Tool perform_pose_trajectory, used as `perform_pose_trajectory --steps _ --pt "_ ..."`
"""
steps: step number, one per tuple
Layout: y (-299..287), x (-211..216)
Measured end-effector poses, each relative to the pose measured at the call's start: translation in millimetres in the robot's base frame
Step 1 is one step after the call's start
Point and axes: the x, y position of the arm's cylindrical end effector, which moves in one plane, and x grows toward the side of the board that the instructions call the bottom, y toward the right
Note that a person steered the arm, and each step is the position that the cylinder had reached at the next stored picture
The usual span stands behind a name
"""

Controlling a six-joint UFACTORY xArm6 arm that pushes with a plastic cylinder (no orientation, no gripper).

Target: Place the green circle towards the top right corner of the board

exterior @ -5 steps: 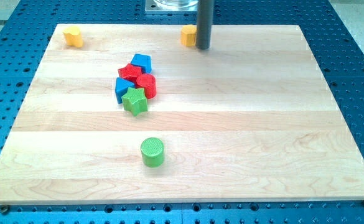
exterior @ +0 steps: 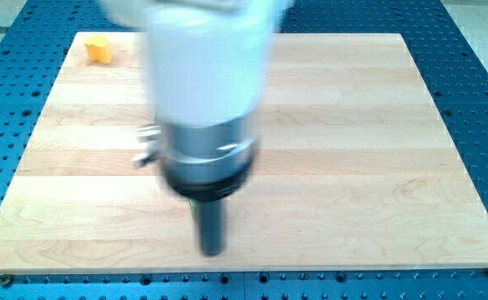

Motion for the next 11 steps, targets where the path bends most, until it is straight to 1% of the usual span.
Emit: perform_pose_trajectory --steps 1,2,4,5,6,7,8,9,10,11 --pt "-8 -24" --pt "65 -78" --pt "112 -237" --pt "161 -313" --pt "165 -302" --pt "148 -337" --pt "194 -353" --pt "235 -348" --pt "214 -317" --pt "214 -317"
